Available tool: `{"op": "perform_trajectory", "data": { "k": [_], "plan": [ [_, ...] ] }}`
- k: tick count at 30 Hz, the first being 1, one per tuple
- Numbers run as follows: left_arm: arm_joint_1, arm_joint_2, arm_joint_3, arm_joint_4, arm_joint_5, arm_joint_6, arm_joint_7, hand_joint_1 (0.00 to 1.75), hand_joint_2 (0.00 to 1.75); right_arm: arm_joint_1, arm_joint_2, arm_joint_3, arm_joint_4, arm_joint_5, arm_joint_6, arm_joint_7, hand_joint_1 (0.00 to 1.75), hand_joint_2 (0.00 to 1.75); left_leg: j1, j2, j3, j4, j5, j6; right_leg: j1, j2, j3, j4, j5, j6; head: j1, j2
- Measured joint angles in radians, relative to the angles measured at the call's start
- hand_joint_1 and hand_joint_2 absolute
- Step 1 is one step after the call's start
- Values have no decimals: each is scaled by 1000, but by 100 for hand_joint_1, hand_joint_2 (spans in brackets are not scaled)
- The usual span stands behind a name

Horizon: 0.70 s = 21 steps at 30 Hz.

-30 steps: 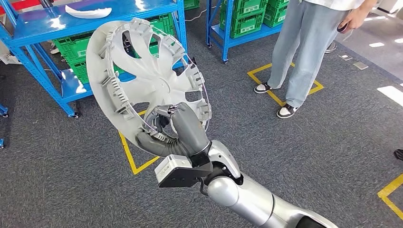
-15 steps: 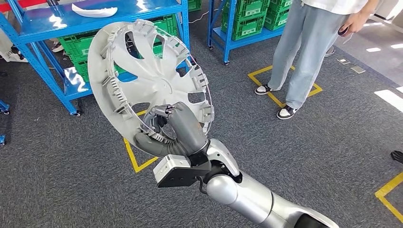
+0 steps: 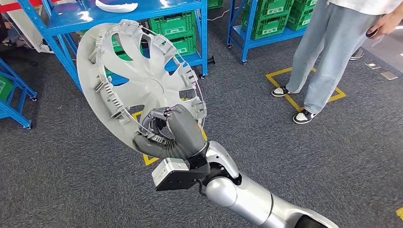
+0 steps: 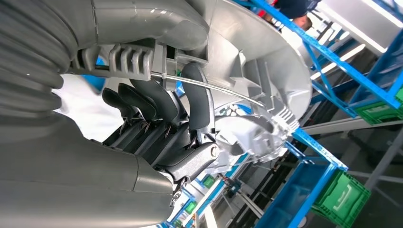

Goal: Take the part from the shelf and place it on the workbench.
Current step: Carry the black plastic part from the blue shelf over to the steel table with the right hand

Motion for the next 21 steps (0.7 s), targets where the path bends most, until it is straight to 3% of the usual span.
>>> {"op": "perform_trajectory", "data": {
  "k": [2, 3, 5, 6, 7, 8, 10, 11, 12, 14, 15, 17, 19, 21],
  "plan": [
    [1, 0, 2, 0, 0, 0, 0, 0, 175, 0, 2, 0, 0, 1, 0, 1, 175, 175, 0, 41, -30, 60, -37, -12, -4, -23, 1, -5, 4, -11, -6, 0],
    [1, -1, 2, 1, 0, 0, 0, 0, 175, 2, 3, 0, 0, 2, 0, 1, 175, 175, 0, 66, -56, 120, -70, -17, -3, -34, 0, -5, 4, -14, -10, 0],
    [1, -1, 3, 1, 0, 0, 0, 0, 175, 4, 3, 0, 0, 2, 0, 2, 175, 175, 6, 88, -108, 242, -124, -26, -1, -59, -1, -5, 4, -16, -11, 0],
    [2, -1, 4, 1, 0, -1, 0, 0, 175, 4, 3, -1, 0, 3, 0, 3, 175, 175, 8, 92, -117, 270, -130, -28, -1, -71, -1, -5, 4, -16, -12, 0],
    [3, 0, 4, 1, 0, -1, 0, 0, 175, 4, 3, -1, 0, 3, 0, 3, 175, 175, 10, 96, -104, 254, -116, -28, -1, -83, -1, -4, 4, -16, -12, 0],
    [3, 0, 4, 1, 0, -1, 0, 0, 175, 4, 3, -1, 0, 3, 0, 3, 175, 175, 10, 103, -74, 205, -91, -27, -1, -94, 0, -4, 3, -15, -12, 0],
    [2, 2, 4, 0, 0, -1, 0, 0, 175, 3, 3, -1, 0, 3, 0, 3, 175, 175, 6, 140, 9, 61, -44, -18, 1, -117, 4, -5, 1, -10, -11, 0],
    [0, 3, 4, 0, 0, -2, 0, 0, 175, 3, 3, -1, 0, 3, 0, 3, 175, 175, 2, 155, 34, 14, -34, -10, 3, -127, 5, -5, 0, -5, -11, 0],
    [-2, 3, 4, -1, 0, -2, -1, 0, 175, 2, 3, -1, 0, 3, 0, 4, 175, 175, -2, 164, 46, -12, -31, -3, 4, -136, 7, -6, 0, 1, -11, 0],
    [-2, 4, 4, 0, 0, -2, -1, 0, 175, 1, 3, 0, 0, 3, 0, 4, 175, 175, -5, 146, 42, -15, -29, 11, 6, -154, 10, -10, 0, 14, -10, 0],
    [0, 3, 5, 0, 0, -3, -1, 0, 175, 1, 3, 0, 0, 3, 0, 4, 175, 175, -3, 135, 42, -19, -25, 16, 5, -149, 12, -7, -3, 21, -10, 0],
    [2, 3, 5, 0, 0, -3, 0, 0, 175, -2, 4, 0, -1, 3, -1, 3, 175, 175, 4, 113, 45, -28, -17, 28, 3, -104, -3, 38, -36, 29, -9, 0],
    [0, 2, 5, 0, 0, -3, 0, 0, 175, 0, 2, 0, -1, 3, -1, 3, 175, 175, 6, 90, 42, -29, -12, 36, 2, -50, -60, 160, -101, 32, -7, 0],
    [-1, 2, 6, 0, 0, -3, 1, 0, 175, 5, 0, 0, 0, 4, -1, 3, 175, 175, 5, 61, 37, -26, -10, 38, 4, -34, -115, 265, -136, 30, -5, 0]
  ]
}}
